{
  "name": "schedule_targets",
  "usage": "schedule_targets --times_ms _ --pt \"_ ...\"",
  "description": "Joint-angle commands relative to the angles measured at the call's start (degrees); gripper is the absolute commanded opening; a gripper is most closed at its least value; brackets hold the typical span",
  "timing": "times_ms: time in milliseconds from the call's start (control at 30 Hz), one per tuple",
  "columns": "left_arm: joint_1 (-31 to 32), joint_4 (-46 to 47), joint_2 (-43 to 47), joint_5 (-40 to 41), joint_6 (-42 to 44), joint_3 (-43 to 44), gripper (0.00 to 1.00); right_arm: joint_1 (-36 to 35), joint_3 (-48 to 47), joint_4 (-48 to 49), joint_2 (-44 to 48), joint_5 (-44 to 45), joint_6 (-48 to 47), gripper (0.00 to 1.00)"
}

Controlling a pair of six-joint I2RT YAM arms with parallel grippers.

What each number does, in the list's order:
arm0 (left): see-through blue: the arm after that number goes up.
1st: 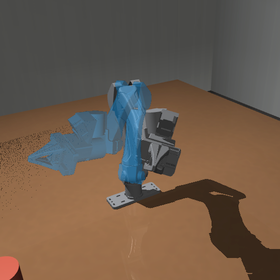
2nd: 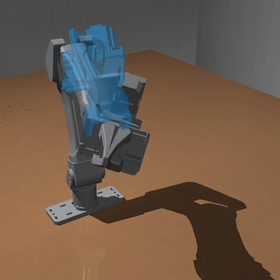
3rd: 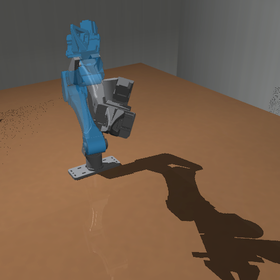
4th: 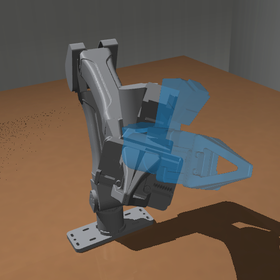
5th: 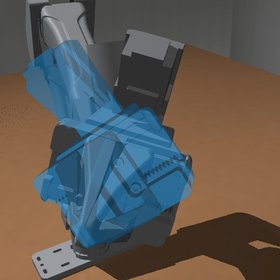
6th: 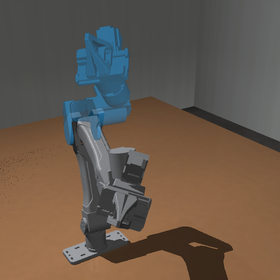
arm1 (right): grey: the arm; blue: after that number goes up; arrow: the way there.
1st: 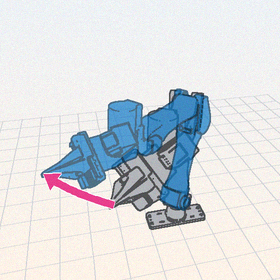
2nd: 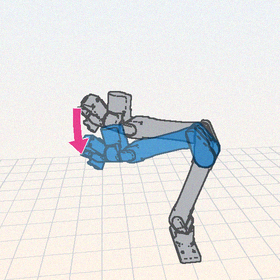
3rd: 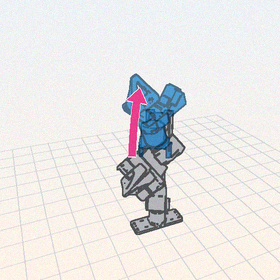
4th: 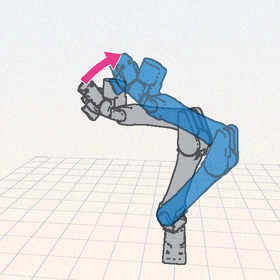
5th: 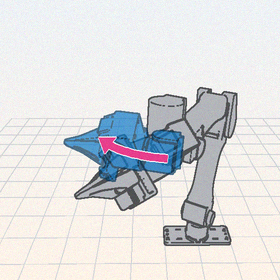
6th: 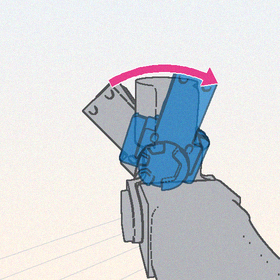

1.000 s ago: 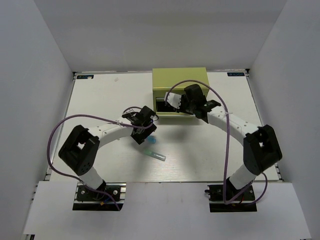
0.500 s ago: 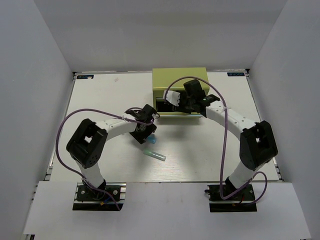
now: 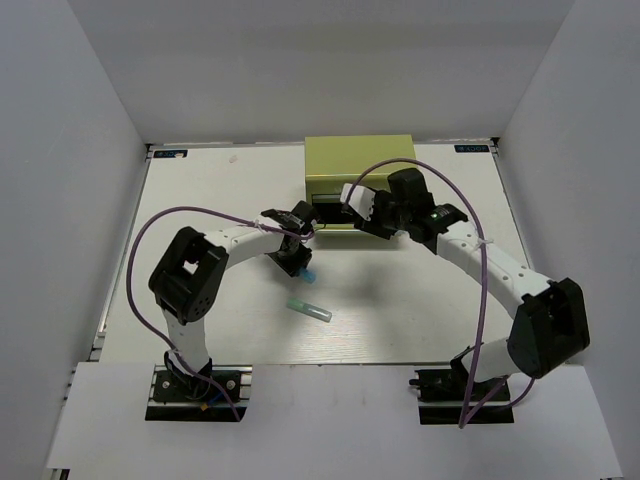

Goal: Sort the stationery into containers
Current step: Pick up the pen from the center of the board.

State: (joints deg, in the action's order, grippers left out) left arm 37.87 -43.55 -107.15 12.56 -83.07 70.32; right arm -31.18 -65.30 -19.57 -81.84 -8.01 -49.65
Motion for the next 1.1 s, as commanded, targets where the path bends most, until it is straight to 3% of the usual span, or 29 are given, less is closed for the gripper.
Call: schedule_targets --times_ms 0,67,133,167,333,500,667,900,1067 --pt "-0.2 -2.9 -0.3 0.3 -0.5 -1.1 0.37 0.3 2.0 0.7 2.8 -2.3 2.4 0.54" --pt "-0.2 -2.9 1.1 0.3 1.0 -1.1 0.3 0.3 3.1 0.8 3.4 -2.7 3.3 0.56" --pt "-0.2 -2.3 2.6 1.6 2.1 -1.1 0.25 0.5 4.0 0.4 4.8 -3.8 4.3 0.67" --pt "0.4 -1.6 3.5 1.6 3.8 -1.1 0.22 0.5 4.8 0.4 5.0 -4.1 4.6 0.9" --pt "1.5 2.4 10.4 4.0 10.6 0.8 0.08 1.0 9.8 0.5 9.0 -7.5 8.6 0.9" --pt "1.5 10.5 15.9 2.0 14.2 0.8 0.02 1.9 13.3 1.4 12.1 -9.0 11.2 0.68" --pt "2.0 17.9 17.0 -0.3 14.8 2.2 0.02 2.8 13.8 1.0 12.8 -9.5 11.6 0.62" --pt "2.0 26.6 10.9 -4.0 7.2 5.7 0.02 4.2 14.1 1.2 14.0 -9.4 12.5 0.62" --pt "2.0 27.3 5.8 -5.3 0.8 11.0 0.0 5.3 15.1 1.1 16.2 -8.9 12.6 0.62"
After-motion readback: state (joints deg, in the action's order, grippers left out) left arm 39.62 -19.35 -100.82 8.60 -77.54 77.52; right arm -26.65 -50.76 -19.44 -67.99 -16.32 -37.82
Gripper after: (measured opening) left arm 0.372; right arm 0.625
